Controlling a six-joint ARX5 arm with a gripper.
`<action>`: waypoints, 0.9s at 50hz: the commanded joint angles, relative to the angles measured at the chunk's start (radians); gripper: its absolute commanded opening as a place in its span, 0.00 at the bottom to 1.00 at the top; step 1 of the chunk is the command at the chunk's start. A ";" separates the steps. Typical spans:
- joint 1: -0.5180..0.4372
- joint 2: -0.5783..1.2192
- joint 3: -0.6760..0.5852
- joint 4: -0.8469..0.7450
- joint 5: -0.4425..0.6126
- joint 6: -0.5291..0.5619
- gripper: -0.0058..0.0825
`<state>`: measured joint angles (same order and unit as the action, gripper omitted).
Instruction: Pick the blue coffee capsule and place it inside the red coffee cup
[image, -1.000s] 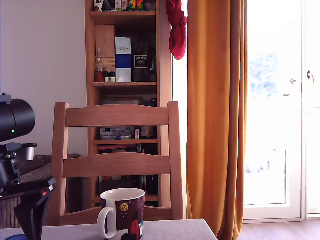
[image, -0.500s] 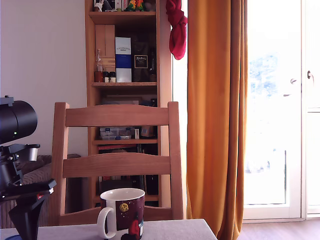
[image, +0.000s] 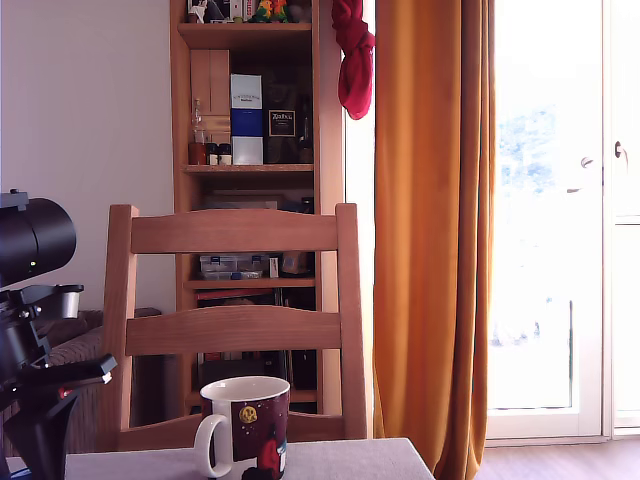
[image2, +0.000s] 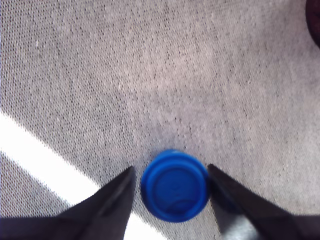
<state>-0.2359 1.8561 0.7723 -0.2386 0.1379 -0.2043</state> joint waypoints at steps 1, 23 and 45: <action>-0.003 0.016 0.010 0.008 0.004 0.007 0.23; -0.014 0.015 0.245 -0.066 0.142 -0.006 0.23; -0.131 0.015 0.360 -0.076 0.198 -0.042 0.23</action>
<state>-0.3508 1.8561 1.1320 -0.3176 0.3328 -0.2405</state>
